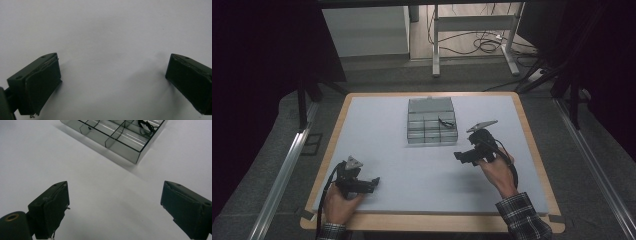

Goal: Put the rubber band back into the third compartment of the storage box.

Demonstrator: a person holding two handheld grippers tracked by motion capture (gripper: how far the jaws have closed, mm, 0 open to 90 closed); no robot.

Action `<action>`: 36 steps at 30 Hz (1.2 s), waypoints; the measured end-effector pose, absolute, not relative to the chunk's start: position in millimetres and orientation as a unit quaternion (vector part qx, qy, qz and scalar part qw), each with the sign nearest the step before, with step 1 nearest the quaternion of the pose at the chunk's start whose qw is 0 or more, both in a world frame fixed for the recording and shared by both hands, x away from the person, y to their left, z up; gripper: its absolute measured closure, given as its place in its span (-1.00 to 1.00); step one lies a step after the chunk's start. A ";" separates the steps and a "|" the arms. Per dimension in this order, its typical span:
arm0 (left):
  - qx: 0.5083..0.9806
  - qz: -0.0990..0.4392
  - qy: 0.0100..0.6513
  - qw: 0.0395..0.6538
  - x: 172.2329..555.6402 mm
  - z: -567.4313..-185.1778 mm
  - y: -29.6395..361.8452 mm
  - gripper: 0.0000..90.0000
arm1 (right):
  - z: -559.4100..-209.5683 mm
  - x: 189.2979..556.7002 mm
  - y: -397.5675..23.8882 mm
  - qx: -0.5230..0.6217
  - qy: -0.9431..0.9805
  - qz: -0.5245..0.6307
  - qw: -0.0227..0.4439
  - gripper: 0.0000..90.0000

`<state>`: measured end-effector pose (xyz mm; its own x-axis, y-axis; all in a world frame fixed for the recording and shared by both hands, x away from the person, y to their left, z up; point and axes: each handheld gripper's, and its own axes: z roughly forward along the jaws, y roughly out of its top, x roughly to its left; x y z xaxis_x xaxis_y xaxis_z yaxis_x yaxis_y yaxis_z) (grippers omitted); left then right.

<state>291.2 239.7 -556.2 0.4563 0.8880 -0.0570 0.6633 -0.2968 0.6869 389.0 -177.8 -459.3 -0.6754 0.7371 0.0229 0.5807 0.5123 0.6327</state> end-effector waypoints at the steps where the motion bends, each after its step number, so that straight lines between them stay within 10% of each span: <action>1: 0.787 0.170 0.493 0.330 291.2 -556.2 239.7 -1.00 | -460.4 388.0 -178.0 0.383 0.860 0.311 0.126 -0.81; 36: 0.787 0.171 0.493 0.329 291.2 -556.2 239.6 -1.00 | -476.9 343.4 -200.8 0.383 0.856 0.321 0.134 -0.81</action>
